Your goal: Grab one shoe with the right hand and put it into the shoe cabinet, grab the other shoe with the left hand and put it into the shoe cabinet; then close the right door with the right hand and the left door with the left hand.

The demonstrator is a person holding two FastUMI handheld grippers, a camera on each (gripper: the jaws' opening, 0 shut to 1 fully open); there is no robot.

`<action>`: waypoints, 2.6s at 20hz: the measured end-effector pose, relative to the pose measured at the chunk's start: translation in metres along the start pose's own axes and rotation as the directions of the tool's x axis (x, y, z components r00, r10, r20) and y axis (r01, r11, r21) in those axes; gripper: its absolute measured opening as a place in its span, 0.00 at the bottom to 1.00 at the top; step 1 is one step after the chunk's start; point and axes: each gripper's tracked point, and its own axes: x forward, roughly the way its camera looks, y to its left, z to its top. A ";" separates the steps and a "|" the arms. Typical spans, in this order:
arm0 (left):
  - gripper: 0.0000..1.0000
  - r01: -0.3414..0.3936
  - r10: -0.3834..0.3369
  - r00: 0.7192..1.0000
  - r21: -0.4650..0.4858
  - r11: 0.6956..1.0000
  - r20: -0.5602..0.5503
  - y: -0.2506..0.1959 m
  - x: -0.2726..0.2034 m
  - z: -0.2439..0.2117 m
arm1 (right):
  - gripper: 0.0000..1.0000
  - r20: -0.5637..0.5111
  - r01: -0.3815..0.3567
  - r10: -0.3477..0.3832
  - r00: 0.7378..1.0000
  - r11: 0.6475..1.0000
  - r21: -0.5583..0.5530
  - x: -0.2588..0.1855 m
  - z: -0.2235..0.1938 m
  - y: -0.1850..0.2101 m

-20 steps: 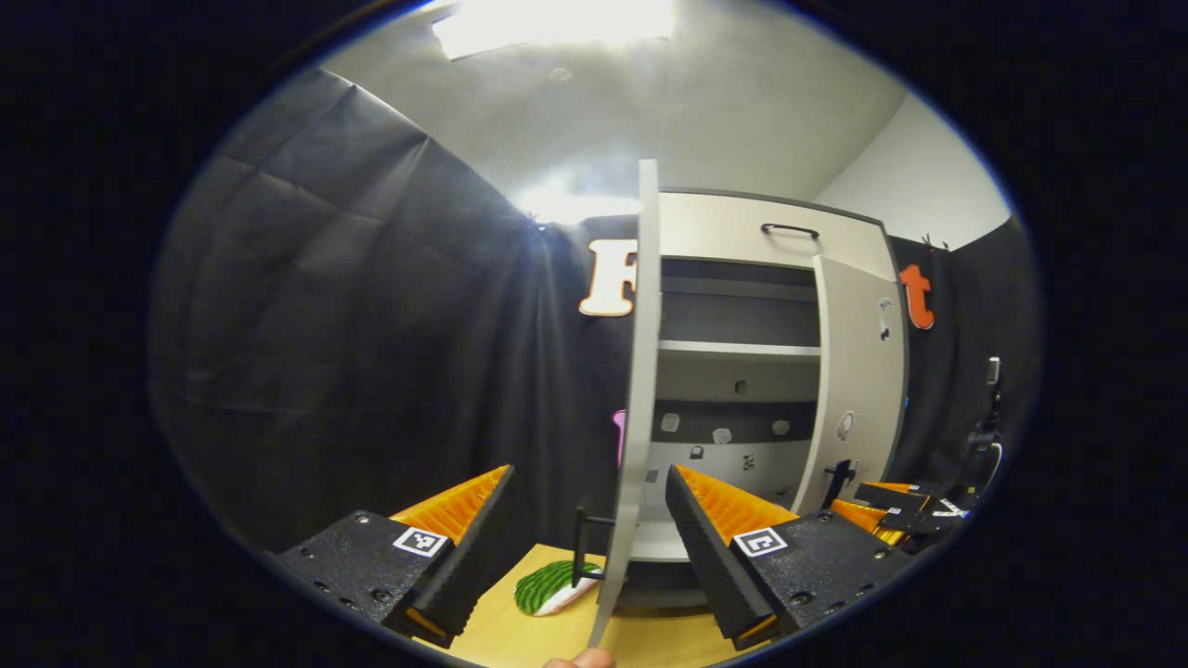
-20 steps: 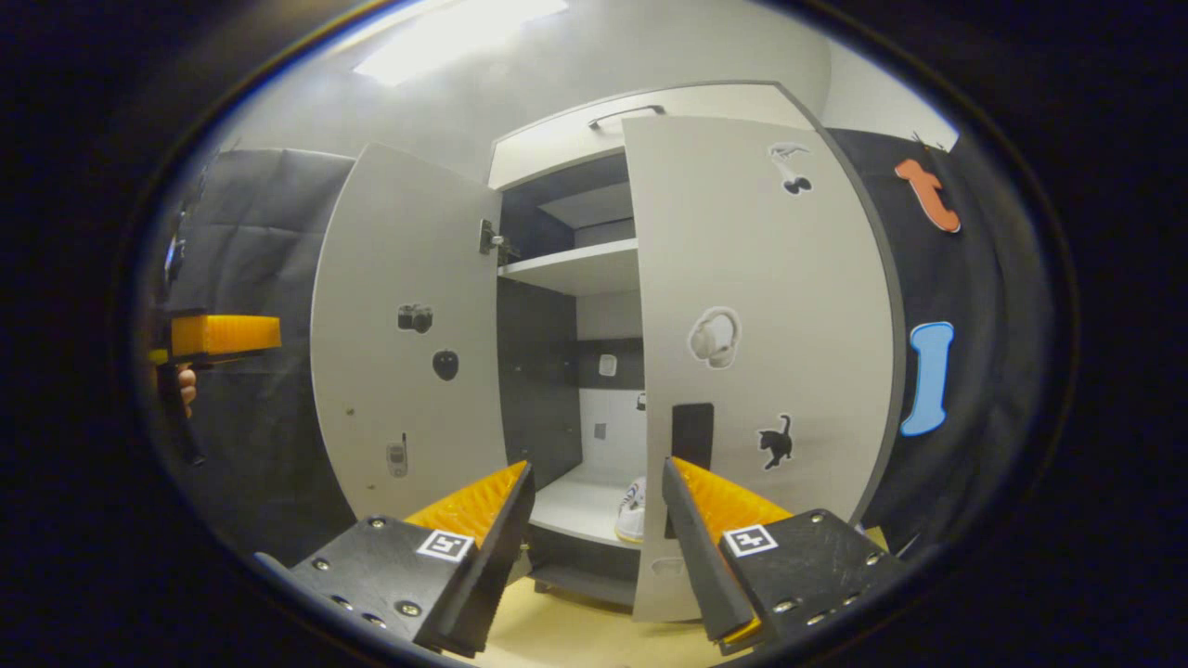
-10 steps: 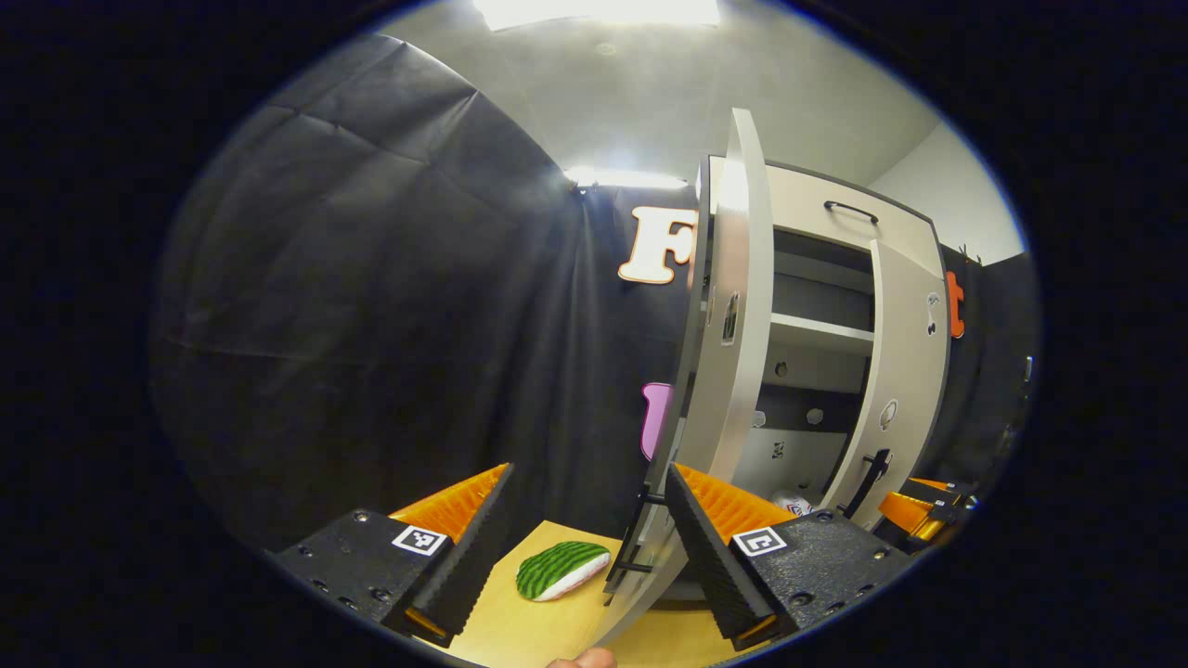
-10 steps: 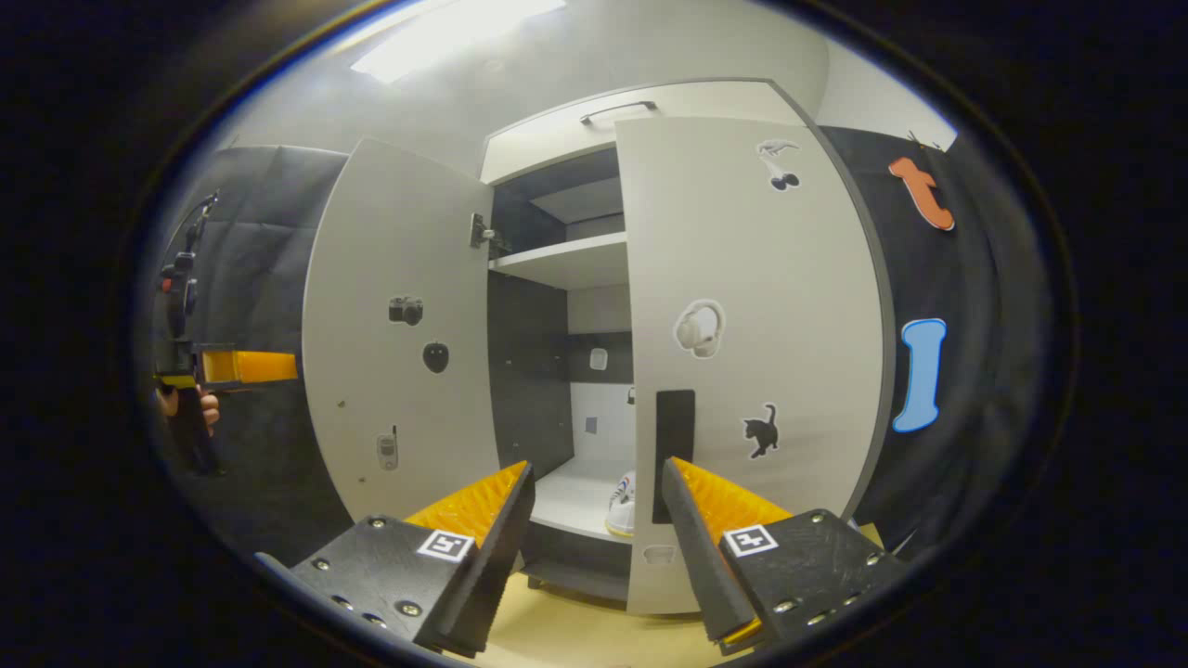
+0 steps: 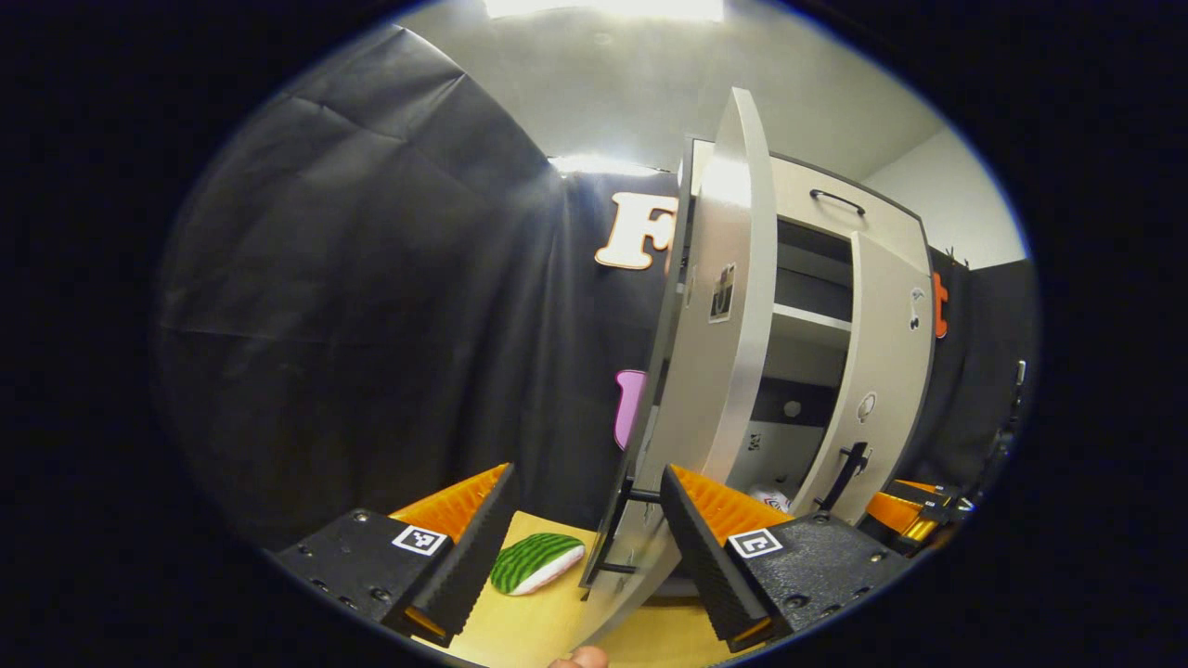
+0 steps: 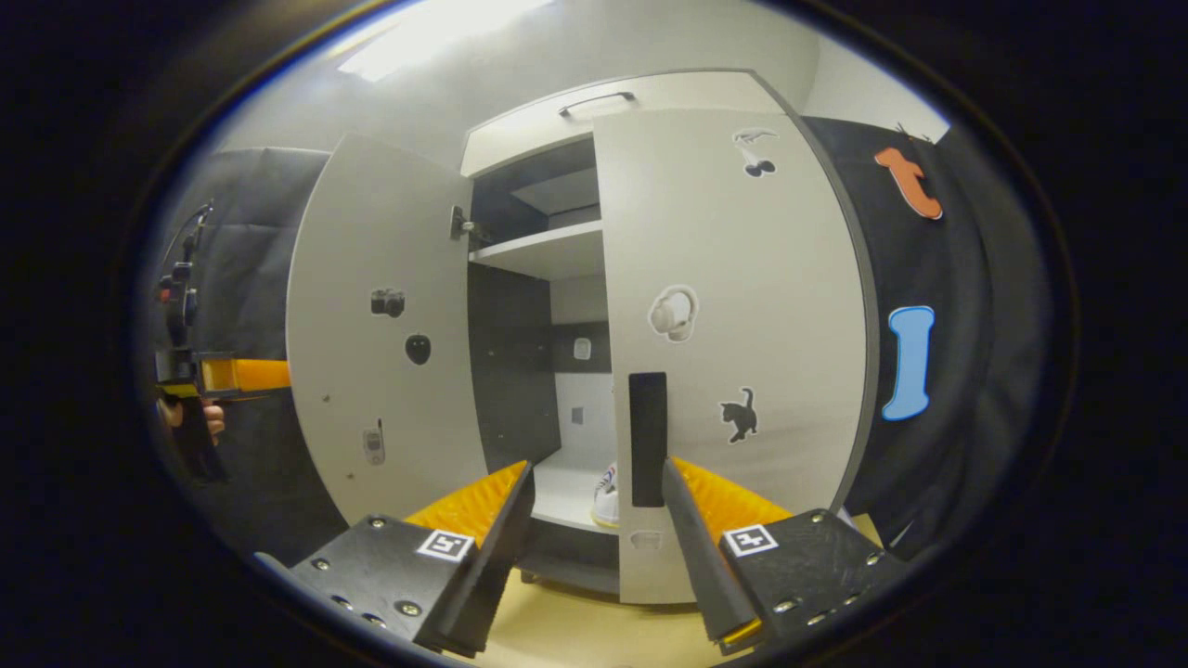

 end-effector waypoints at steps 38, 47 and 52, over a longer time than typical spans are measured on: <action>0.95 0.307 -0.303 0.952 0.098 0.947 -0.045 -0.151 0.030 -0.027 | 0.80 0.051 0.147 -0.147 0.988 0.989 0.010 -0.072 0.023 -0.046; 0.95 0.300 -0.297 0.954 0.104 0.948 -0.045 -0.151 0.030 -0.027 | 0.80 0.052 0.143 -0.144 0.988 0.990 0.017 -0.072 0.023 -0.043; 0.95 0.297 -0.294 0.955 0.105 0.949 -0.045 -0.150 0.030 -0.028 | 0.80 0.056 0.141 -0.141 0.988 0.990 0.021 -0.071 0.024 -0.042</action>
